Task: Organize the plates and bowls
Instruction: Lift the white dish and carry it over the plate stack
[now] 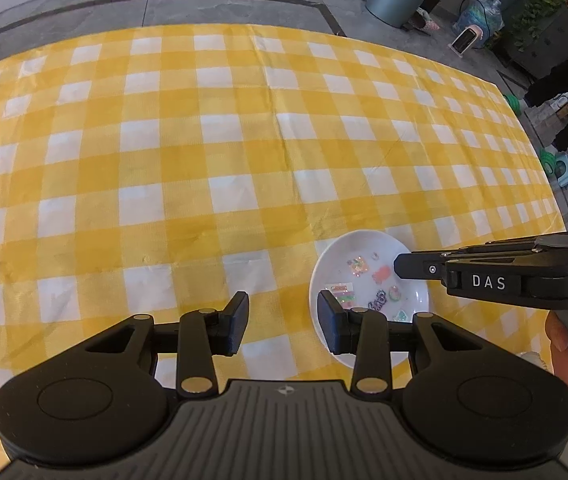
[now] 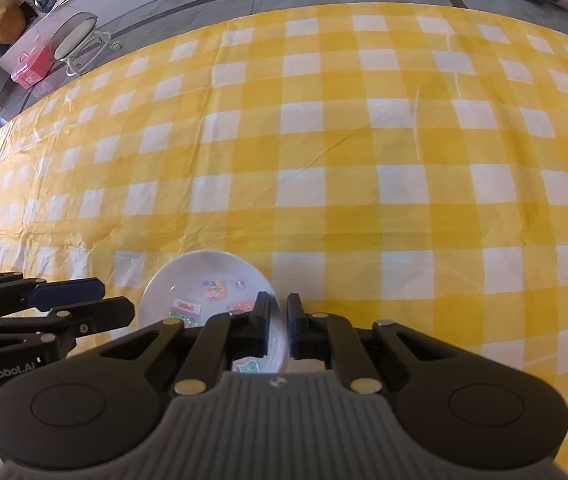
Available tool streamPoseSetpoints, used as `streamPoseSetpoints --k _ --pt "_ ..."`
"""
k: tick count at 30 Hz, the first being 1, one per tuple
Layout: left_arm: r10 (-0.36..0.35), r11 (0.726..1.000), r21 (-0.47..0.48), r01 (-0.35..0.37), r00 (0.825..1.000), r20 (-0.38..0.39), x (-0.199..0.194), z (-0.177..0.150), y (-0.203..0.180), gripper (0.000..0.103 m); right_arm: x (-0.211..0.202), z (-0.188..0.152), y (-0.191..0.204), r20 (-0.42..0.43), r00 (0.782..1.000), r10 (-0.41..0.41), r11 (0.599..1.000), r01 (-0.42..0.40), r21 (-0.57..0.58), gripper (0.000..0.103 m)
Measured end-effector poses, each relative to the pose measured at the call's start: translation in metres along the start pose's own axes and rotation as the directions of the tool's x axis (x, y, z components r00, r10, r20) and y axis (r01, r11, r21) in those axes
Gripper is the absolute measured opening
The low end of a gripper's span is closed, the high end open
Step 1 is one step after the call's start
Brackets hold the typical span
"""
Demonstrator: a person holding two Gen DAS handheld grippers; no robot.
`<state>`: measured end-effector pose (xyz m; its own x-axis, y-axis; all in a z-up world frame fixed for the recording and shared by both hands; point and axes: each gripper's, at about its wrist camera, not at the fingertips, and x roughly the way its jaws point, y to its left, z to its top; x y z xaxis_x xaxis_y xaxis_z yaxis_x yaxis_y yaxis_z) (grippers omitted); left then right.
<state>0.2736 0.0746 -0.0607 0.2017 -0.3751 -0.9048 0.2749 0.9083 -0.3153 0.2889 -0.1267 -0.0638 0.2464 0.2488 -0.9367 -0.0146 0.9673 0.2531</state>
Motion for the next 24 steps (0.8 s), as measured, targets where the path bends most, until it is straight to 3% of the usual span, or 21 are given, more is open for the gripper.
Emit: streamPoseSetpoints --k 4,9,17,24 --pt "-0.021 1.0 0.0 0.021 1.0 -0.009 0.004 -0.001 -0.002 0.041 -0.001 0.001 -0.001 -0.001 1.0 0.007 1.0 -0.007 0.004 0.006" --pt "-0.009 1.0 0.0 0.009 0.999 -0.035 0.011 -0.005 -0.007 0.022 -0.002 0.0 -0.004 -0.003 1.0 0.011 1.0 -0.011 0.003 0.006" --pt "-0.004 1.0 -0.017 0.003 0.998 -0.056 0.015 -0.007 -0.013 0.008 -0.005 -0.005 -0.01 -0.025 1.0 0.012 1.0 -0.012 0.009 0.011" --pt "0.034 0.999 -0.039 -0.036 0.998 -0.052 0.016 -0.006 -0.022 0.005 -0.005 -0.009 -0.009 -0.023 0.999 0.023 1.0 -0.022 0.013 0.002"
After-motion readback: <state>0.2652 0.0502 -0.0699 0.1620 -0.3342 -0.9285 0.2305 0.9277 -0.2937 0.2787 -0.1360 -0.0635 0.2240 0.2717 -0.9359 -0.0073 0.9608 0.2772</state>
